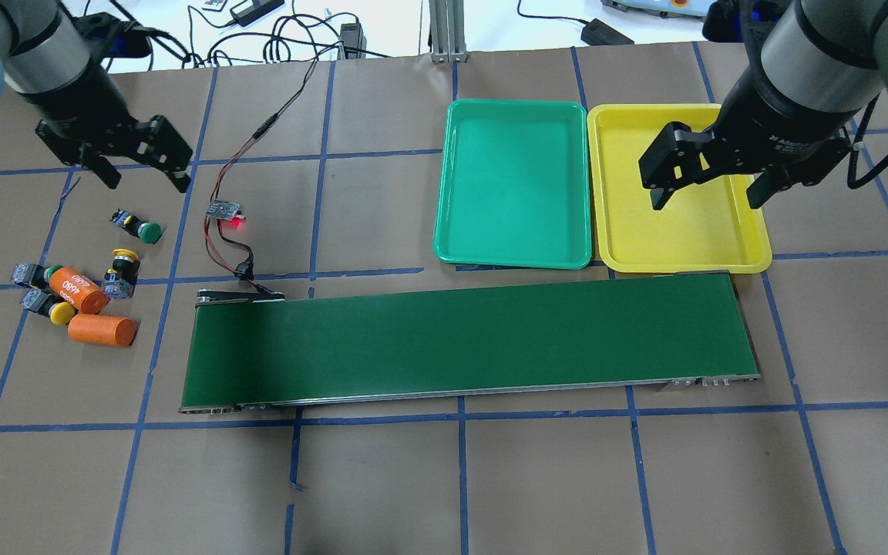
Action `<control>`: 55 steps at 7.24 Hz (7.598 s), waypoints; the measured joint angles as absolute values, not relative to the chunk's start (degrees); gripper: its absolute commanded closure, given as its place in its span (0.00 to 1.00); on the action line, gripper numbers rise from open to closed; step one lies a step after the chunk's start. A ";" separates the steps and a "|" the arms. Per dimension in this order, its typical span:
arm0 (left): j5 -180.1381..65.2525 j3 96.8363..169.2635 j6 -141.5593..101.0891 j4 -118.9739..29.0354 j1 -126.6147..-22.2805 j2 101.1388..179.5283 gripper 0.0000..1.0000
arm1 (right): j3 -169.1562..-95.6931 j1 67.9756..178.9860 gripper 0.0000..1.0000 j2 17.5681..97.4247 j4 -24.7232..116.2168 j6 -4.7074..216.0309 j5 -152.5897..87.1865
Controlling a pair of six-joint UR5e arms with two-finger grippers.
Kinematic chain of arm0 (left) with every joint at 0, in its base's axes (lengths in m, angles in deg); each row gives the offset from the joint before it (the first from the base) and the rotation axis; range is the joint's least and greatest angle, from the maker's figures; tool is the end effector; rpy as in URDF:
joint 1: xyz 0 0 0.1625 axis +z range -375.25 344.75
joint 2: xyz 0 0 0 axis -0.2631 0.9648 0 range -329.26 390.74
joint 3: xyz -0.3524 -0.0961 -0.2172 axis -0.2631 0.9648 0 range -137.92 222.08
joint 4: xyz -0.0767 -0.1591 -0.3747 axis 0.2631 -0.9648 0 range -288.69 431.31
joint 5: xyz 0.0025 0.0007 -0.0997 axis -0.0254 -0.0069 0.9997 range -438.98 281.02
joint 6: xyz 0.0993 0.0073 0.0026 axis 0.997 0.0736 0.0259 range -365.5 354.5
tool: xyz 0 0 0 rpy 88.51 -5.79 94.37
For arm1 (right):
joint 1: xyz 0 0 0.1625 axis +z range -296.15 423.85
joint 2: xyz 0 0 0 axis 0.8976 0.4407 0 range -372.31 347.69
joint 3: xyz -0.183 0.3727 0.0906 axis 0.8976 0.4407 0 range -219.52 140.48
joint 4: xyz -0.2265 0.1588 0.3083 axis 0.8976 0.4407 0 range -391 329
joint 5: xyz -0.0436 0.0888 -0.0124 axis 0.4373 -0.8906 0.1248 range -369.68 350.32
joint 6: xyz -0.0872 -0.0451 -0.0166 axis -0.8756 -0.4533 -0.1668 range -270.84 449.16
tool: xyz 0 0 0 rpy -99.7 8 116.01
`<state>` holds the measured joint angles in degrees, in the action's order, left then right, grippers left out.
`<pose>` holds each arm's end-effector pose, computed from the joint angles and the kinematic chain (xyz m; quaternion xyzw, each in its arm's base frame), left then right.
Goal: Sort buttons by color to trays
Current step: 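Reach the left gripper down to an orange cylinder in the pile and grasp, then lift the orange cylinder with the left gripper out of the pile, then lower the orange cylinder onto the green belt and open the left gripper, then return the left gripper to the pile and grasp the printed orange cylinder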
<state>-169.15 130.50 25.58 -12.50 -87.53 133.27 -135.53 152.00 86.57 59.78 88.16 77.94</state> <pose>0.0464 -0.5819 0.3953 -0.1163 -0.9923 -0.0385 0.0157 0.1235 -0.4362 0.5091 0.0068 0.9993 -0.0323 0.0200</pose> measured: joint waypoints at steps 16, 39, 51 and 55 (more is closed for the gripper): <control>-174.16 155.67 96.48 13.93 -72.16 136.68 0.00 | -136.49 151.92 0.00 87.07 60.02 88.63 77.97; -166.09 163.74 74.97 4.21 -98.08 119.83 0.08 | -137.96 151.76 0.00 87.75 59.94 88.79 77.95; -168.11 139.28 126.30 8.55 -68.70 146.27 0.00 | -139.35 151.94 0.00 88.81 59.05 88.75 78.02; -167.56 139.91 127.23 9.67 -66.93 149.33 0.10 | -141.04 152.03 0.00 89.51 59.29 88.40 81.66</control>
<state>-167.56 139.91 127.23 9.67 -66.93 149.33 -141.04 152.03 89.51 59.29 88.40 81.66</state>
